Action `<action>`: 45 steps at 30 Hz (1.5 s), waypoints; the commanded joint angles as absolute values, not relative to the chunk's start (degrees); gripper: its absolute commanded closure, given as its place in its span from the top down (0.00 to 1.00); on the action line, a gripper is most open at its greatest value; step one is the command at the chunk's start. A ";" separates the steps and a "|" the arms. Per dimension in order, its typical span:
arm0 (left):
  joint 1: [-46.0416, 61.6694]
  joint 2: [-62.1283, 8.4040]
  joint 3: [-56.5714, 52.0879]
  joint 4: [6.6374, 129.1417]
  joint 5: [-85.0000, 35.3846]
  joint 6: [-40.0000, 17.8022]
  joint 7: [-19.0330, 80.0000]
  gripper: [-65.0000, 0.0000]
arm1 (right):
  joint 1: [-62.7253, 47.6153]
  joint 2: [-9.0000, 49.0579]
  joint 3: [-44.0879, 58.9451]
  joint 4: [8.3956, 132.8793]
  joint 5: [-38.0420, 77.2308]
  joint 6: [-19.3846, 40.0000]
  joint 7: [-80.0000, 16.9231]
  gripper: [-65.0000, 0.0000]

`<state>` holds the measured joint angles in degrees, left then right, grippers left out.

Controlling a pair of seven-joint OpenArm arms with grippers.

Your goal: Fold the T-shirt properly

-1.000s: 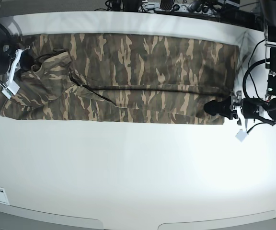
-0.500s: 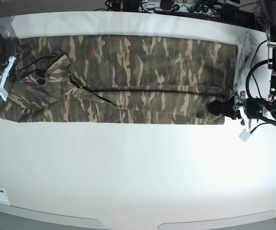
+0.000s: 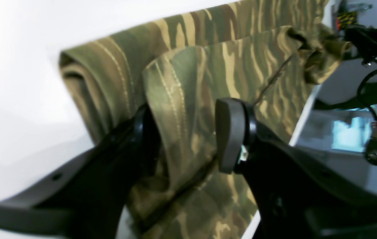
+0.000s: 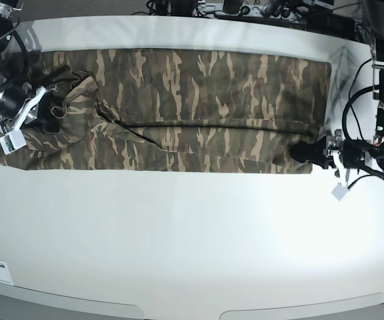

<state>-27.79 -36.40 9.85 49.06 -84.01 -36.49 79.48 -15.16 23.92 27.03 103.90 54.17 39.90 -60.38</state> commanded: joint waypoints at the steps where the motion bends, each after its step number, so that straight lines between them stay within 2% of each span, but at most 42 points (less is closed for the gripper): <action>1: -30.63 -37.85 9.23 49.54 -85.00 -36.45 79.48 0.46 | -14.59 24.47 27.35 103.37 54.48 40.00 -58.98 0.00; 10: -36.23 -38.41 1.61 49.54 -85.00 -36.01 79.53 0.46 | -14.61 24.27 27.35 91.68 49.25 40.00 -56.29 0.00; 16: -37.17 -38.48 -3.68 49.54 -85.00 -34.76 79.64 0.46 | -14.72 24.27 27.38 90.41 46.24 38.98 -56.03 0.00; 22: -36.84 -39.07 -4.45 49.54 -85.00 -34.70 80.00 0.46 | -14.74 24.23 27.38 90.45 38.65 23.64 -55.16 0.00; 32: -35.40 -38.98 -4.43 49.54 -85.00 -33.65 80.00 0.46 | -14.02 18.11 27.42 93.06 21.43 6.33 -52.86 0.00; 37: -33.61 -38.94 -4.43 49.54 -85.00 -33.65 80.00 0.46 | -11.33 17.19 27.42 95.77 10.41 -3.86 -52.49 0.00; 40: -32.45 -39.11 -4.43 49.54 -85.00 -33.63 80.00 0.46 | -9.91 17.21 27.42 99.24 6.63 -6.22 -52.53 0.00; 44: -31.68 -38.96 -4.43 49.54 -85.00 -33.54 80.00 0.46 | -9.63 17.23 27.42 106.72 5.91 -5.89 -52.45 0.00; 45: -31.59 -38.87 -4.43 49.54 -85.00 -32.82 80.00 0.46 | -9.63 17.32 27.42 108.88 5.91 -5.02 -52.45 0.03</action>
